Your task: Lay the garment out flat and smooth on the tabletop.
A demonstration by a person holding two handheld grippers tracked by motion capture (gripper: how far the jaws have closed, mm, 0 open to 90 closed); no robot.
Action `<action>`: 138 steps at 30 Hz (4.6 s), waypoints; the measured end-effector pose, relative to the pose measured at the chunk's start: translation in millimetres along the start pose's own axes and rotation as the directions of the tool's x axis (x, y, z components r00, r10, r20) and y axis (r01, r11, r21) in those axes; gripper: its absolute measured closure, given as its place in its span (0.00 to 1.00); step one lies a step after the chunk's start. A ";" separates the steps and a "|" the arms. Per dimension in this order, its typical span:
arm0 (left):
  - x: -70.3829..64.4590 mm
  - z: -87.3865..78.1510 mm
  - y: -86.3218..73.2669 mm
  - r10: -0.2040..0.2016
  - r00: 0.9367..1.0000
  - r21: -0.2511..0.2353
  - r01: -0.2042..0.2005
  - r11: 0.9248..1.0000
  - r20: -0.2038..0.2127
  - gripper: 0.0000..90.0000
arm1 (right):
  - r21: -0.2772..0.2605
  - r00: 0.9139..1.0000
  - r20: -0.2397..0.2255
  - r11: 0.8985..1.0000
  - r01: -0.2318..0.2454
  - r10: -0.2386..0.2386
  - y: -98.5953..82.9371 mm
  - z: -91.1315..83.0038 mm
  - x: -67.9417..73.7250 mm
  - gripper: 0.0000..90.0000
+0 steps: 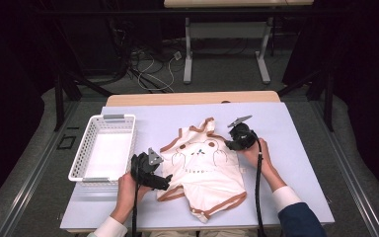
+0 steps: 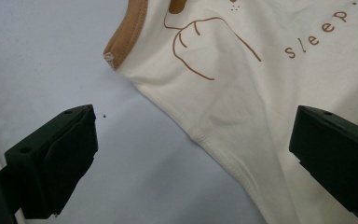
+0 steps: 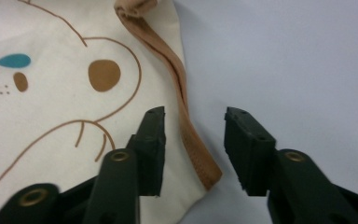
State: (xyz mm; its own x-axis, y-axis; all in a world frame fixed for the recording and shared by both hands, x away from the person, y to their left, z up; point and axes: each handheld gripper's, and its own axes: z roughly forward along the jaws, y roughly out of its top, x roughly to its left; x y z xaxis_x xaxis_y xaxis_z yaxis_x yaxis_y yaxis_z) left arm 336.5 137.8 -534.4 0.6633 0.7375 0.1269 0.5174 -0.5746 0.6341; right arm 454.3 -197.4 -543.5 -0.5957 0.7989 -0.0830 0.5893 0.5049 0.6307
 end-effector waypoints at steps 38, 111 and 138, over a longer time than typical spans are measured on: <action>3.5 2.5 0.2 -0.007 1.000 0.006 0.007 1.000 -0.014 0.05 | -0.026 0.999 -0.039 0.999 -0.021 0.020 -28.5 -42.7 2.9 0.58; -8.9 3.7 12.3 0.068 0.962 0.079 -0.092 0.993 0.266 0.98 | -0.011 0.946 -0.211 0.968 0.249 -0.246 -40.1 -57.3 48.9 0.98; 14.8 30.3 28.3 -0.053 0.998 0.046 0.052 0.998 0.021 0.51 | -0.040 0.990 -0.134 0.998 0.048 -0.053 -35.2 -46.3 15.9 0.68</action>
State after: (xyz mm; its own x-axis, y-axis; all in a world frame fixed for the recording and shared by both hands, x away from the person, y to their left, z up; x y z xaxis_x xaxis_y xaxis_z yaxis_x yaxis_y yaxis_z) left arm 377.4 121.7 -537.7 0.6462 0.7592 0.0774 0.5753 -0.5512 0.6043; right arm 398.8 -217.6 -531.2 -0.6938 0.7200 -0.0122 0.5379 0.5294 0.6561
